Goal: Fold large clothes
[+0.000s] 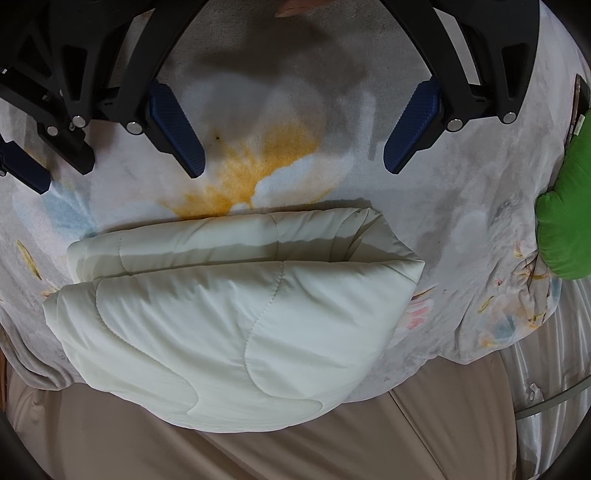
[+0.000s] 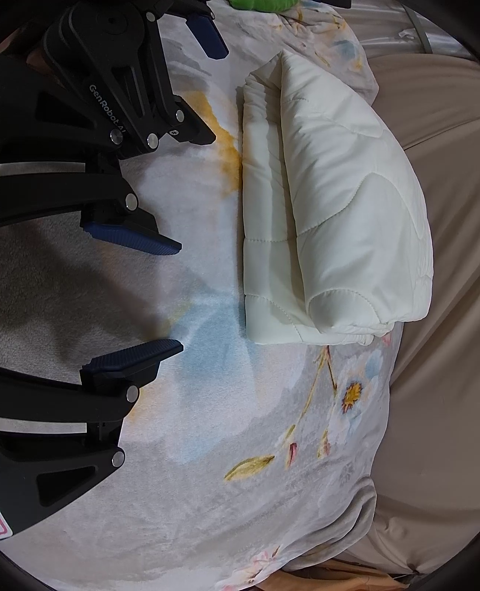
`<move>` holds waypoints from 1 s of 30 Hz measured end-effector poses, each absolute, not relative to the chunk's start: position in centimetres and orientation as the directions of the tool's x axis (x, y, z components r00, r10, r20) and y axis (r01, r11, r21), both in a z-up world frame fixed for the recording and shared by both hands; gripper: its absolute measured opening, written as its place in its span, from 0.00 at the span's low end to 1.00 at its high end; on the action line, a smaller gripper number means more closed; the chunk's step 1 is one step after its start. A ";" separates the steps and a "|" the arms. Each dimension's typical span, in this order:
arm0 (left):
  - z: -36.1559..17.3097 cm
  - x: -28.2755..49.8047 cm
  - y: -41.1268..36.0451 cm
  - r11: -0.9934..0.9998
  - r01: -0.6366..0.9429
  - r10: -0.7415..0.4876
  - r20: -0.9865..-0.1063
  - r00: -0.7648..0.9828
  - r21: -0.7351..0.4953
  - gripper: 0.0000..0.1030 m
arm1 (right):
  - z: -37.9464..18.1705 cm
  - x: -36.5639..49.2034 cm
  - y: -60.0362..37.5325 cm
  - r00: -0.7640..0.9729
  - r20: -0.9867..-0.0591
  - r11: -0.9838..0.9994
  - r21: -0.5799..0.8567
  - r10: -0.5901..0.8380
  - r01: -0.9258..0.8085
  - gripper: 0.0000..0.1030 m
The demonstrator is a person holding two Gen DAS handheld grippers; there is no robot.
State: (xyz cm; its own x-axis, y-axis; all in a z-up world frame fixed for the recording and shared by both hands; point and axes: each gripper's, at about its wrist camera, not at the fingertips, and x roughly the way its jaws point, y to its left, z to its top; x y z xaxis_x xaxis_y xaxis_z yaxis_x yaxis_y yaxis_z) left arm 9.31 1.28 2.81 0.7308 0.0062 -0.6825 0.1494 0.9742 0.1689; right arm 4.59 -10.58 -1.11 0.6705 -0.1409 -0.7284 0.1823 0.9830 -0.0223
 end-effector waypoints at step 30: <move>3.2 9.3 1.7 0.978 0.142 0.001 -0.683 0.730 0.154 0.91 | -1.0 4.2 -10.7 0.675 -0.723 0.983 -0.025 -0.144 0.183 0.46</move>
State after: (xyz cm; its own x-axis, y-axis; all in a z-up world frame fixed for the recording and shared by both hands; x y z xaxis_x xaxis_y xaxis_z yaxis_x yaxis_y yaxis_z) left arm 9.34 1.73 3.16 0.7305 0.0015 -0.6830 0.1424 0.9777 0.1543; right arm 4.23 -10.69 -1.01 0.6754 -0.1445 -0.7231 0.1830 0.9828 -0.0254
